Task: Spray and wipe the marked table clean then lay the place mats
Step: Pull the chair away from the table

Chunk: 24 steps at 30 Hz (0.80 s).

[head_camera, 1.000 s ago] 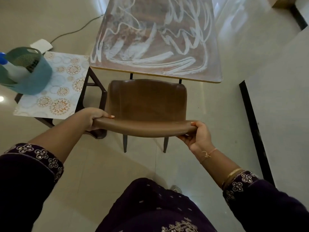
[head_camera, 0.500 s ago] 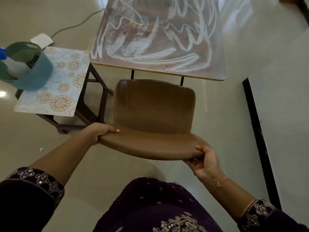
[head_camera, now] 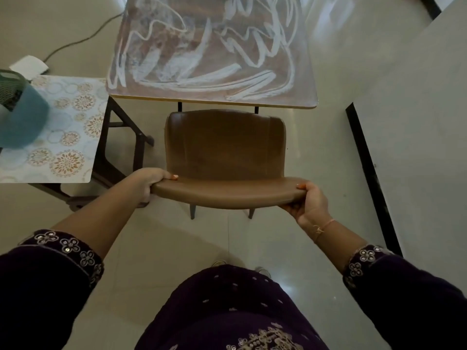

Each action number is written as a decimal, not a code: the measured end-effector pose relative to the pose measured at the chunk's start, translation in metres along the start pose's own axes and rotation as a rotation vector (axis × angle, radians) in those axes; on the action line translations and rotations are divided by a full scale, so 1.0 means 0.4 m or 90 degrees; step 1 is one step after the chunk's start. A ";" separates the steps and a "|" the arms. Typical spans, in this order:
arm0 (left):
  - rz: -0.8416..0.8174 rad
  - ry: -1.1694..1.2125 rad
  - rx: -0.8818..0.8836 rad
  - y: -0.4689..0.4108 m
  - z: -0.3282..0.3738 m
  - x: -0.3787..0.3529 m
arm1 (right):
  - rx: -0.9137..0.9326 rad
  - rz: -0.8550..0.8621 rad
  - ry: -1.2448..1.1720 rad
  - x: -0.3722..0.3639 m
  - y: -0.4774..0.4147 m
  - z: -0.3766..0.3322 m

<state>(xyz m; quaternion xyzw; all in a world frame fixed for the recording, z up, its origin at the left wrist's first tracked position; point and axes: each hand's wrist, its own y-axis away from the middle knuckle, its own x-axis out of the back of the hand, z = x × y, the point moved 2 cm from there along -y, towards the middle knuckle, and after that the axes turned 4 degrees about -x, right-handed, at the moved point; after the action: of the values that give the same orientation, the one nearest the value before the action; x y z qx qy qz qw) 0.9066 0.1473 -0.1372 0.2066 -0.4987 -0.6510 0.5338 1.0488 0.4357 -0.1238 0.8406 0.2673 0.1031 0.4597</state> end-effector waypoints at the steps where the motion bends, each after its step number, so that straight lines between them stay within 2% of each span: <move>1: -0.001 -0.003 0.006 0.001 -0.004 0.000 | 0.003 0.005 0.000 0.005 -0.001 0.010; 8: 0.023 -0.049 -0.018 0.002 -0.020 0.004 | 0.031 -0.009 0.019 0.025 0.006 0.038; 10: 0.088 -0.154 -0.070 -0.004 -0.009 0.008 | 0.038 -0.011 0.053 0.028 0.007 0.036; 13: 0.210 -0.401 -0.206 0.010 0.028 -0.018 | 0.025 -0.019 0.113 0.038 0.008 0.025; 17: 0.156 -0.499 -0.304 0.048 0.061 -0.155 | -0.069 -0.051 0.092 0.056 -0.001 -0.016; 19: 0.139 -0.514 -0.367 0.071 0.073 -0.251 | -0.072 -0.034 0.159 0.075 -0.020 -0.054; 21: 0.131 -0.516 -0.424 0.105 0.083 -0.354 | -0.018 0.009 0.284 0.090 -0.047 -0.096; 24: 0.135 -0.494 -0.527 0.151 0.112 -0.492 | 0.192 0.074 0.503 0.102 -0.094 -0.168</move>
<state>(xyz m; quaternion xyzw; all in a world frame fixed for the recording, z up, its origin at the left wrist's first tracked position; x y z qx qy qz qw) 0.9681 0.3477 -0.1180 -0.3247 -0.3795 -0.7629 0.4105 1.0412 0.5225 -0.1205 0.8081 0.3871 0.4027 0.1873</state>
